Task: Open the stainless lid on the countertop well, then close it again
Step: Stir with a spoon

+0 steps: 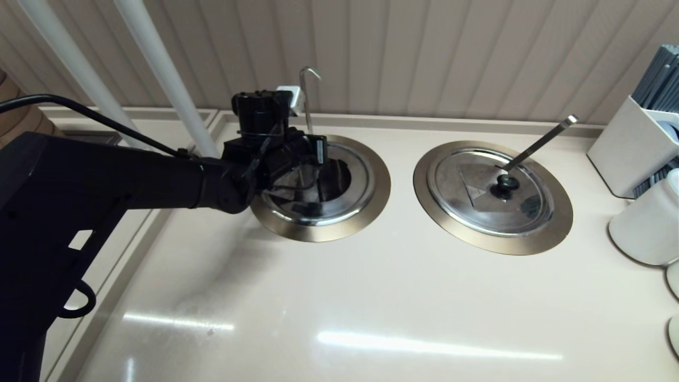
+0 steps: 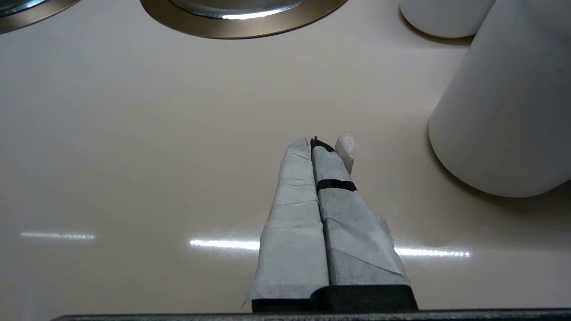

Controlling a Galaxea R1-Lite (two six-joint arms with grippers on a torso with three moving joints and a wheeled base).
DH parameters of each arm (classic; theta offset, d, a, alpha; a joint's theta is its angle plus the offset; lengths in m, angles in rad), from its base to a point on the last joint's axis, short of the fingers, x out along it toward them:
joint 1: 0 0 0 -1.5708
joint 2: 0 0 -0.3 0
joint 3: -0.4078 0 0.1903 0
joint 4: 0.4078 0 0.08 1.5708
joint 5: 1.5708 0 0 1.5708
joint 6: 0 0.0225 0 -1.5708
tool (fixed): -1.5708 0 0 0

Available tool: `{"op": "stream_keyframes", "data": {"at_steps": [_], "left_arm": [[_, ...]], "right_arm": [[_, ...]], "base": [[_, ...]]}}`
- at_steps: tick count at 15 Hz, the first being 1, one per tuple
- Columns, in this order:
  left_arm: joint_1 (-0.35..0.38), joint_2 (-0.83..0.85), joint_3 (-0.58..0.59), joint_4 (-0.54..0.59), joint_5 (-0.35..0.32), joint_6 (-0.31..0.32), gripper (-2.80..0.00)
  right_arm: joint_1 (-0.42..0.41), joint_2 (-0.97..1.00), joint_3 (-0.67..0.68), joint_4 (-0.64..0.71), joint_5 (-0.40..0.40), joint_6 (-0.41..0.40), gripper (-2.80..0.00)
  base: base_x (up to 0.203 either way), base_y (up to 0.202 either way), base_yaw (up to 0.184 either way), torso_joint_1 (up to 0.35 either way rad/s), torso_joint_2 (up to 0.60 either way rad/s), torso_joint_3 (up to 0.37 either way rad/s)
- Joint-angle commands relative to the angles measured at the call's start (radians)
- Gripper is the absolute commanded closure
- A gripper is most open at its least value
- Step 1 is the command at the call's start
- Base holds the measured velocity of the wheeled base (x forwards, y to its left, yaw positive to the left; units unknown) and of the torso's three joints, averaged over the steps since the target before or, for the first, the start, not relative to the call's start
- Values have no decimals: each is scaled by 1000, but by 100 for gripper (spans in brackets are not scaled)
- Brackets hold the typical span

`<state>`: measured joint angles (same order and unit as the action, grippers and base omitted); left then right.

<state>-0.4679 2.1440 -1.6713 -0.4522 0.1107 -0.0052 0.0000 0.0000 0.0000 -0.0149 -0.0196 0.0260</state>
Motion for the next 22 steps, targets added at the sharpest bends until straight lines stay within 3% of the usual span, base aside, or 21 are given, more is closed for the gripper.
{"op": "stream_keyframes", "data": {"at_steps": [1,4,9,14,18,20,22], "left_arm": [[5,24,-7,-21,52,52,0],[3,100,-64,-196,105,53,0],[-28,119,-71,-205,95,-64,0],[-39,92,-54,-179,58,-123,0],[-34,-6,34,-83,-72,-131,0],[-22,-3,26,-30,-68,-96,0],[-6,15,-1,1,-28,-20,0]], "right_arm": [[0,0,5,0,0,0,0],[0,0,5,0,0,0,0],[0,0,5,0,0,0,0],[0,0,5,0,1,0,0],[0,0,5,0,0,0,0],[0,0,5,0,0,0,0],[0,0,5,0,0,0,0]], "base": [[0,0,0,0,0,0],[0,0,0,0,0,0],[0,0,0,0,0,0],[0,0,0,0,0,0],[0,0,0,0,0,0],[0,0,0,0,0,0],[0,0,0,0,0,0]]}}
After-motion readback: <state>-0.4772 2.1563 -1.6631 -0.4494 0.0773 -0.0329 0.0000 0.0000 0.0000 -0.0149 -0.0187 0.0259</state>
